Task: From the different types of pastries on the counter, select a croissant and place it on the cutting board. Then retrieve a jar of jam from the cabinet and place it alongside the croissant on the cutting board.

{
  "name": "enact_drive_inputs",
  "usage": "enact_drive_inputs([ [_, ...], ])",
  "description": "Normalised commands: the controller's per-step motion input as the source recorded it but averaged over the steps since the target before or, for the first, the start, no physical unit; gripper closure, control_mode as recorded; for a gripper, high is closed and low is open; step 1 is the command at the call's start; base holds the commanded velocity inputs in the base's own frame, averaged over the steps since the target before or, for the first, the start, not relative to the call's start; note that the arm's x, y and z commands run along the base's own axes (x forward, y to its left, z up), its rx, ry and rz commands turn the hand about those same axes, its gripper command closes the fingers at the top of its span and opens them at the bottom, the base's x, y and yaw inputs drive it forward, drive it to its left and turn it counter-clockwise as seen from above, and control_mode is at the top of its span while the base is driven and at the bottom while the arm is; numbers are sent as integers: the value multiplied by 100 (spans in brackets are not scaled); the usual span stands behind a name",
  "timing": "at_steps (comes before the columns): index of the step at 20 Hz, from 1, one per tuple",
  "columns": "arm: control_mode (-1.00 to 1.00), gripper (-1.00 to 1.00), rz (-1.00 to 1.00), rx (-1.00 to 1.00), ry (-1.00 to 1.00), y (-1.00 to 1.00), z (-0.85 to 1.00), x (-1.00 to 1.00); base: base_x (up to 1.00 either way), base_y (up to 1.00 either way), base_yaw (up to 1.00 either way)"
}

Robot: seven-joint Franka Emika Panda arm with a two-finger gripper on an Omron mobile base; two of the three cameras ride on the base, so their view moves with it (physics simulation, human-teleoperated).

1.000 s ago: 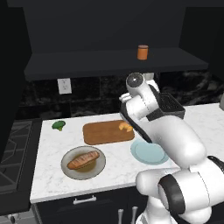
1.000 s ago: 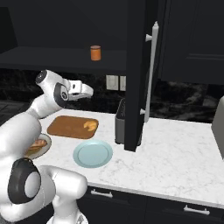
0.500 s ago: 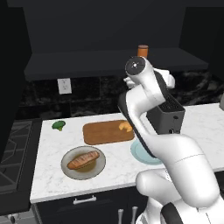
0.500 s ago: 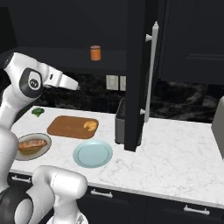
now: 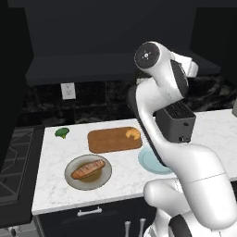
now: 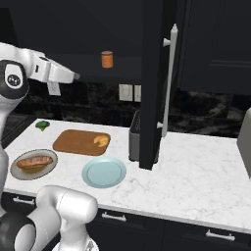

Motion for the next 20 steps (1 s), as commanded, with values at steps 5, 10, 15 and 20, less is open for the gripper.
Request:
enact_drive_inputs([
  [5,-100,-100,-5,1,0,28,87,0,0,0,0],
  [10,-100,-100,13,-16,-2,21,0,37,0,0,0],
  [15,-100,-100,11,0,0,0,0,68,0,0,0],
  [20,-100,-100,6,0,0,0,-18,37,0,0,0],
])
